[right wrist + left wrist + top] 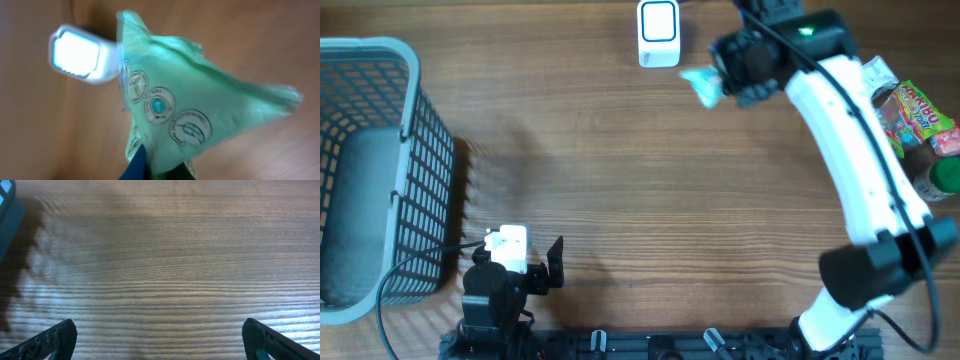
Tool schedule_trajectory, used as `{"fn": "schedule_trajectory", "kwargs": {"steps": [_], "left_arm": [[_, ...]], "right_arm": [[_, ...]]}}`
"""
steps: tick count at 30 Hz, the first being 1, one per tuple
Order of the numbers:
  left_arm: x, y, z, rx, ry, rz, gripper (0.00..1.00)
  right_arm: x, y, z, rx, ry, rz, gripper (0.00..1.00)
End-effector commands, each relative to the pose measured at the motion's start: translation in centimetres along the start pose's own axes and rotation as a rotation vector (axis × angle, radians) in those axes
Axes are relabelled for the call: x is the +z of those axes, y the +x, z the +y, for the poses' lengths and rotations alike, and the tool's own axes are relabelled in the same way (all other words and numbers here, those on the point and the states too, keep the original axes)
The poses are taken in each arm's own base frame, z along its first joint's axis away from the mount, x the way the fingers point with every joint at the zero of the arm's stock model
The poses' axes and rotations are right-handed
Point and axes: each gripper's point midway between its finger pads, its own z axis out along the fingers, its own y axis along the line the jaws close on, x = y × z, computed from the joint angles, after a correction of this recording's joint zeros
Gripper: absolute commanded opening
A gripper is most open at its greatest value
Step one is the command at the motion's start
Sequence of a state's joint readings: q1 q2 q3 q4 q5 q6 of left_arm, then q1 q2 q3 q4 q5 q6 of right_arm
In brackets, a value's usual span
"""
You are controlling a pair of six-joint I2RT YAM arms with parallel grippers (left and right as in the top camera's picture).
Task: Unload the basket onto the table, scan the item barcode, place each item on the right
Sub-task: 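Carry the wipes pack right and set it at the right edge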
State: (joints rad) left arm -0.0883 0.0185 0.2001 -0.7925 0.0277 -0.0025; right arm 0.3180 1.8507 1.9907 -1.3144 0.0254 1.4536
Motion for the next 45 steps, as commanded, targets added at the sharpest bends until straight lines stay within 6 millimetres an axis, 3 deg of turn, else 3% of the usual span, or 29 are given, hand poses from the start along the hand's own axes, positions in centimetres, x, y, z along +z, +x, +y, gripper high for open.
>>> {"fn": "schedule_trajectory", "kwargs": {"steps": [1, 4, 9, 13, 15, 19, 23, 26, 27, 29, 30, 31, 34, 36, 39, 42, 45], "left_arm": [[0.0, 0.0, 0.2, -0.010, -0.008, -0.005, 1.00], [0.0, 0.0, 0.2, -0.010, -0.008, -0.005, 1.00], [0.0, 0.0, 0.2, -0.010, -0.008, -0.005, 1.00], [0.0, 0.0, 0.2, -0.010, -0.008, -0.005, 1.00], [0.0, 0.0, 0.2, -0.010, -0.008, -0.005, 1.00], [0.0, 0.0, 0.2, -0.010, -0.008, -0.005, 1.00], [0.0, 0.0, 0.2, -0.010, -0.008, -0.005, 1.00], [0.0, 0.0, 0.2, -0.010, -0.008, -0.005, 1.00], [0.0, 0.0, 0.2, -0.010, -0.008, -0.005, 1.00], [0.0, 0.0, 0.2, -0.010, -0.008, -0.005, 1.00], [0.0, 0.0, 0.2, -0.010, -0.008, -0.005, 1.00], [0.0, 0.0, 0.2, -0.010, -0.008, -0.005, 1.00], [0.0, 0.0, 0.2, -0.010, -0.008, -0.005, 1.00], [0.0, 0.0, 0.2, -0.010, -0.008, -0.005, 1.00], [0.0, 0.0, 0.2, -0.010, -0.008, -0.005, 1.00], [0.0, 0.0, 0.2, -0.010, -0.008, -0.005, 1.00], [0.0, 0.0, 0.2, -0.010, -0.008, -0.005, 1.00]], "right_arm": [[-2.0, -5.3, -6.9, 0.165, 0.261, -0.323, 0.04], [-1.3, -7.8, -10.3, 0.133, 0.402, -0.469, 0.05], [1.1, -12.1, -17.4, 0.291, 0.602, -0.630, 0.04], [3.2, -16.7, -22.7, 0.408, 0.685, -0.681, 0.05], [4.2, -19.0, -23.9, 0.396, 0.682, -0.670, 0.04], [5.9, -22.6, -24.4, 0.400, 0.610, -0.645, 0.05], [7.8, -24.2, -25.6, 0.530, 0.554, -0.570, 0.12], [9.7, -24.1, -26.7, 0.578, 0.564, -0.488, 0.12], [10.0, -24.0, -26.8, 0.576, 0.570, -0.475, 0.15], [10.3, -24.3, -26.6, 0.525, 0.570, -0.465, 0.46], [10.0, -24.5, -26.3, 0.490, 0.564, -0.459, 0.65], [9.7, -24.6, -25.9, 0.464, 0.555, -0.449, 0.77], [8.3, -24.8, -23.1, 0.381, 0.472, -0.385, 1.00], [6.5, -24.3, -20.5, 0.341, 0.369, -0.321, 1.00], [2.3, -22.6, -16.2, 0.249, 0.154, -0.252, 1.00], [-2.6, -21.3, -14.7, 0.184, 0.035, -0.289, 1.00], [-10.3, -19.1, -14.3, -0.005, -0.092, -0.397, 1.00]]}}
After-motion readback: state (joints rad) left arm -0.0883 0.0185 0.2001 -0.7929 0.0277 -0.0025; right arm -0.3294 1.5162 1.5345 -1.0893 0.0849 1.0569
